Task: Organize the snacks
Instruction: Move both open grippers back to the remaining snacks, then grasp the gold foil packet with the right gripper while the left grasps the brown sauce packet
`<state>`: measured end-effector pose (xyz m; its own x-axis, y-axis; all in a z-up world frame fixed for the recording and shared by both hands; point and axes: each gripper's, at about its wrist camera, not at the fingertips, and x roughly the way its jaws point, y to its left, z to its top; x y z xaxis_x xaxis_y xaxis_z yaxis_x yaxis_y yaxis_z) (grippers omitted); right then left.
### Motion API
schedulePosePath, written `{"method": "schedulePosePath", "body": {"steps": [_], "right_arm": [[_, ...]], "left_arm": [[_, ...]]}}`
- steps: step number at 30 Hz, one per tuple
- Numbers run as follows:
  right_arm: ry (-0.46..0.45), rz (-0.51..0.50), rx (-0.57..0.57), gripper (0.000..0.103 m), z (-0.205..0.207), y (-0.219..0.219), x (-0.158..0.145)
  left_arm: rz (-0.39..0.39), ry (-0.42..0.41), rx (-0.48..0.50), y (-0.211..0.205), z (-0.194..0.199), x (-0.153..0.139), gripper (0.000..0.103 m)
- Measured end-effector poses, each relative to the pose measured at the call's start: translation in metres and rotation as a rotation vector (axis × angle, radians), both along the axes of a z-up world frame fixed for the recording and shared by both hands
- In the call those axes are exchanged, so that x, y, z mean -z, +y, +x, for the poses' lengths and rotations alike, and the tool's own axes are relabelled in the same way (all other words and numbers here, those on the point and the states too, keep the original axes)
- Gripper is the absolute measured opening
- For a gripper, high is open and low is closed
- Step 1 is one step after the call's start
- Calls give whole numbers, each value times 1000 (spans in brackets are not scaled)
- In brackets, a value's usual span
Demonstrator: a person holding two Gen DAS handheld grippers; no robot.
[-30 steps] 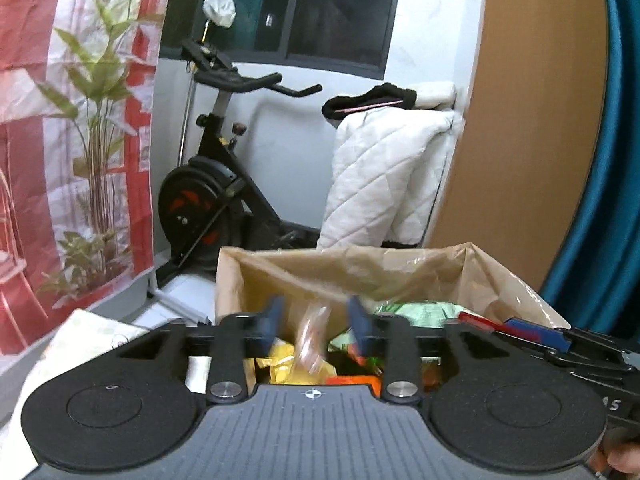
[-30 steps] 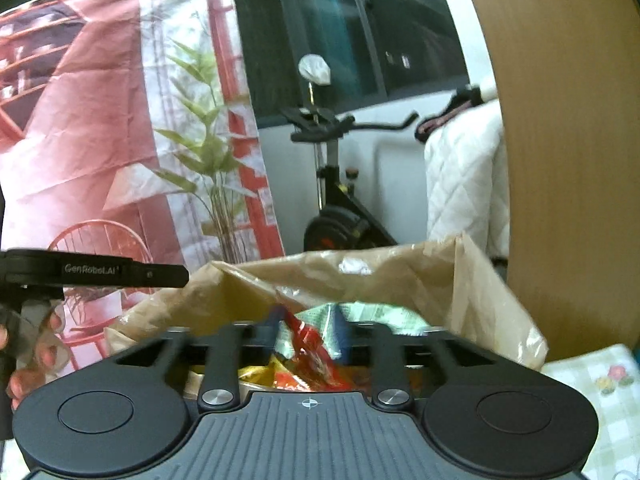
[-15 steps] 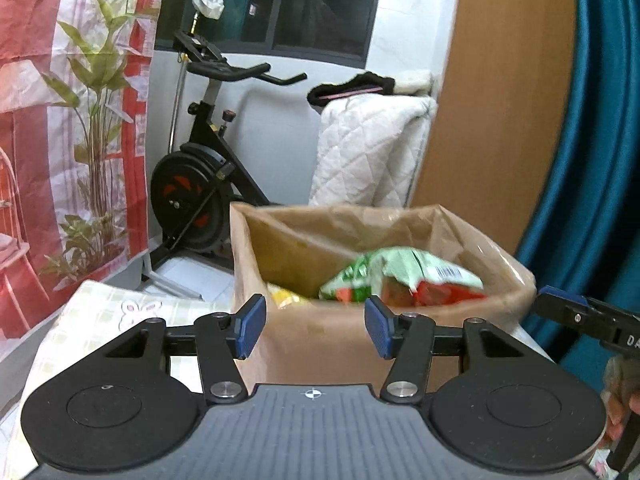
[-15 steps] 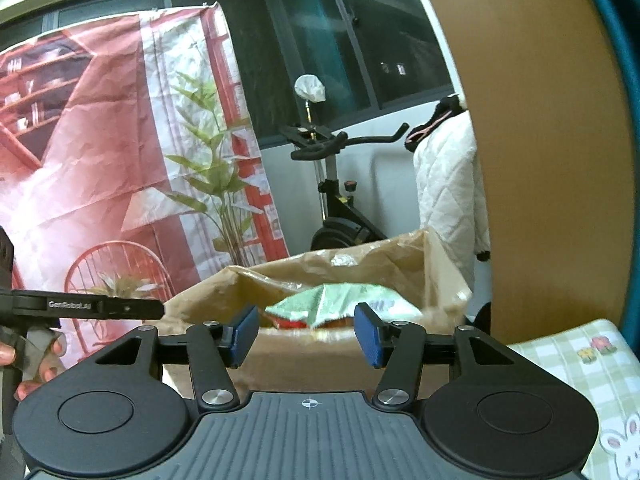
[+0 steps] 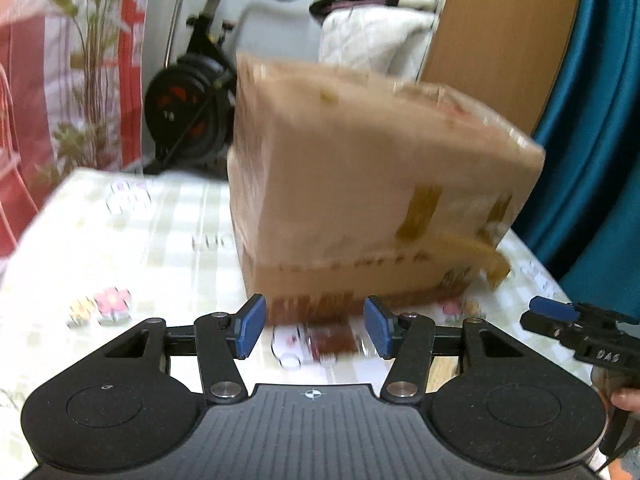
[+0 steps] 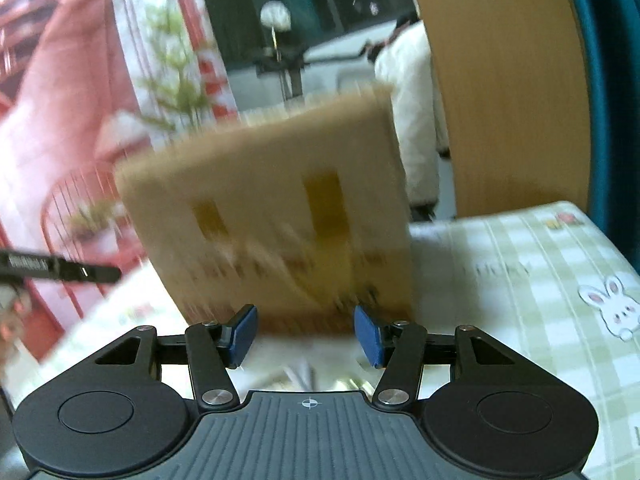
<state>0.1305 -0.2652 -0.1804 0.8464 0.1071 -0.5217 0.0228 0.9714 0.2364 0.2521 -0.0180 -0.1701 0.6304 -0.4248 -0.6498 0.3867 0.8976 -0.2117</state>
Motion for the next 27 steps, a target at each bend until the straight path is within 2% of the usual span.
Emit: {"method": "schedulePosePath", "body": {"steps": [2,4,8,18,20,23,27], "right_arm": [[61,-53,-14,53,4,-2,17],[118,-105,-41,62,8,-4,32],[200,-235,-153,69,15,1,57],[260,-267,-285,79,42,7,75],[249,-262,-287,77,40,5,74],[221,-264,-276,52,33,0,75],[186,-226,-256,44,26,-8,72]], "left_arm": [[6,24,7,-3,4,13,56],[6,46,13,-6,7,23,56],[8,81,24,-14,16,36,56],[21,104,46,-23,23,45,56],[28,106,49,-24,23,47,56],[34,118,44,-29,25,50,56],[44,135,47,-36,25,58,56]]}}
